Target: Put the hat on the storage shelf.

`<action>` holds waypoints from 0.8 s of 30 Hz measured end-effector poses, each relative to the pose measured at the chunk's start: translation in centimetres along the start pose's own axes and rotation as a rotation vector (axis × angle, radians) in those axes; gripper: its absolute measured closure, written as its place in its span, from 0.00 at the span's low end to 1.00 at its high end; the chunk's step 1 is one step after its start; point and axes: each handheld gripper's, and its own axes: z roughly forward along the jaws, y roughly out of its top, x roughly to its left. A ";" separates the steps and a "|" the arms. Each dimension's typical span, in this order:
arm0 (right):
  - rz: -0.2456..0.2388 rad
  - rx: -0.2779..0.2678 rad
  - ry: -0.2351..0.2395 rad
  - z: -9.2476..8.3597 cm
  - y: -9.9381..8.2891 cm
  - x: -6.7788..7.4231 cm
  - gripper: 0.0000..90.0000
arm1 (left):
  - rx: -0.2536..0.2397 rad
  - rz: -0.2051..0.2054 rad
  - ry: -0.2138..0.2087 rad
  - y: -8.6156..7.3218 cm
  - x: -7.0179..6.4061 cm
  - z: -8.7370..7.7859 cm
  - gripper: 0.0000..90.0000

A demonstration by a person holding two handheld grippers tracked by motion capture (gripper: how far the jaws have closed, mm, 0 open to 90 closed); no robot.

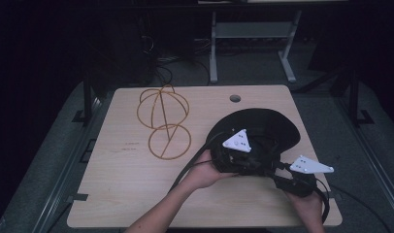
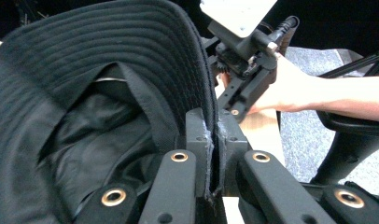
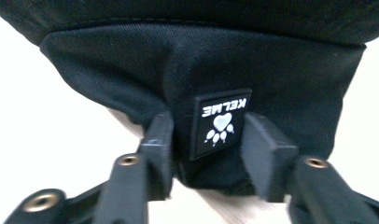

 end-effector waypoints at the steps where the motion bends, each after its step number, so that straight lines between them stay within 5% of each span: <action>1: -0.005 -0.001 0.005 0.2 0.0 -0.1 0.70 | 0.000 0.000 0.002 0.0 0.0 0.0 0.95; 7: 0.010 -0.031 0.024 0.3 0.3 -0.3 0.82 | 0.000 0.007 0.012 -0.2 0.1 -0.4 0.95; 8: 0.008 -0.027 0.029 0.2 0.3 -0.3 0.94 | 0.008 0.008 0.025 -0.3 0.2 -0.6 0.95; 20: 0.039 -0.050 0.043 -0.7 0.6 -0.2 0.97 | 0.029 0.019 0.075 -1.6 -0.2 -1.9 0.53; 24: 0.059 -0.052 0.051 -0.9 0.6 -0.4 0.97 | 0.016 0.003 0.088 -2.5 -0.1 -3.1 0.49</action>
